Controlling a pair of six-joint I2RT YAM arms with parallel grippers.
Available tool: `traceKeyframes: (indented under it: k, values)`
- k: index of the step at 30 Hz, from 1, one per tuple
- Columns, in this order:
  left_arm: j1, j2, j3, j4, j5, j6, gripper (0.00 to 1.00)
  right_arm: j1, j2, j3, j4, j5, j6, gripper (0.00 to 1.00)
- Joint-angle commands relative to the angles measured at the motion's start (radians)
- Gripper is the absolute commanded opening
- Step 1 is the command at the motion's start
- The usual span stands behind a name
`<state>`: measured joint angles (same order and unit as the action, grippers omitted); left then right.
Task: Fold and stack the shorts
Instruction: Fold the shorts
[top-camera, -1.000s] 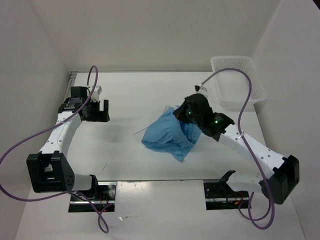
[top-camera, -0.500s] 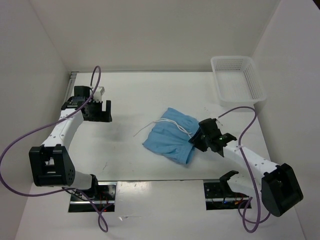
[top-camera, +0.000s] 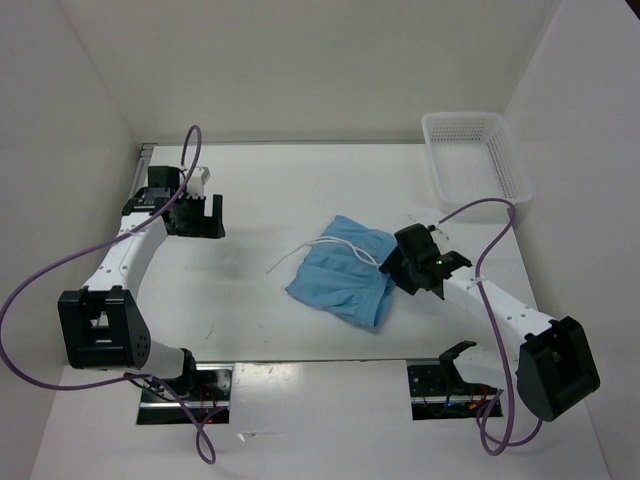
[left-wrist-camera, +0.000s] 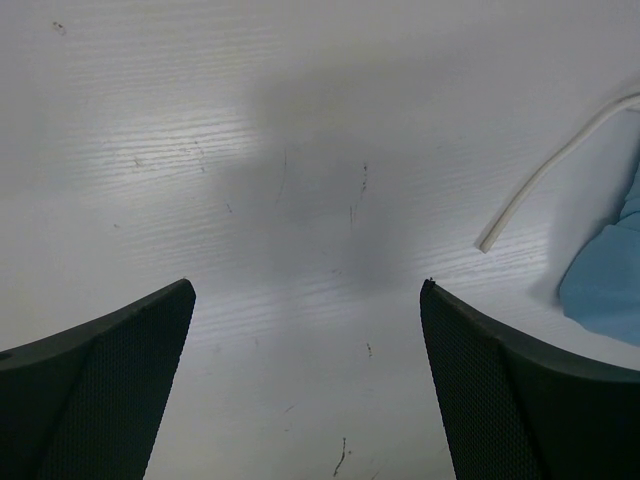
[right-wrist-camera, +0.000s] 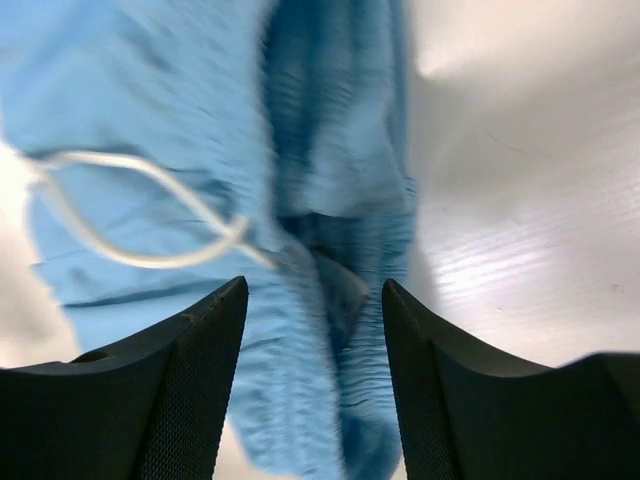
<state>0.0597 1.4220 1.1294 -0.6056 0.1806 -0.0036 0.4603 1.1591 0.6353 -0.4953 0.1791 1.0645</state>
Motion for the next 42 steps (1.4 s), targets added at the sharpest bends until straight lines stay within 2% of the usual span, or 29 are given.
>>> traceKeyframes:
  k: [1, 4, 13, 20, 24, 25, 28, 37, 42]
  values:
    - [-0.004, -0.006, 0.049, 0.007, 0.023, 0.004, 1.00, -0.005, -0.045, 0.096, -0.088, 0.074, -0.020, 0.62]
    - [-0.004, -0.006, 0.049, 0.007, 0.034, 0.004, 1.00, -0.026, 0.013, 0.075, 0.012, -0.015, -0.051, 0.64]
    - [-0.004, -0.006, 0.049, 0.007, 0.046, 0.004, 1.00, -0.070, 0.114, 0.056, 0.001, 0.069, -0.041, 0.52]
    - [-0.004, 0.023, 0.058, -0.002, 0.037, 0.004, 1.00, -0.103, 0.267, 0.047, 0.052, 0.034, -0.086, 0.48]
    - [-0.004, 0.044, 0.067, -0.002, 0.028, 0.004, 1.00, -0.103, 0.365, 0.118, 0.087, 0.025, -0.109, 0.37]
    - [-0.004, 0.045, 0.078, -0.002, 0.028, 0.004, 1.00, -0.103, 0.382, 0.132, 0.115, 0.007, -0.119, 0.30]
    - [-0.004, 0.054, 0.087, -0.002, 0.028, 0.004, 1.00, -0.103, 0.464, 0.208, 0.174, -0.027, -0.188, 0.24]
    - [-0.004, 0.081, 0.121, -0.002, 0.017, 0.004, 1.00, -0.103, 0.757, 0.506, 0.297, -0.181, -0.379, 0.22]
    - [-0.004, 0.081, 0.121, -0.002, 0.017, 0.004, 1.00, -0.103, 0.766, 0.530, 0.340, -0.191, -0.428, 0.22]
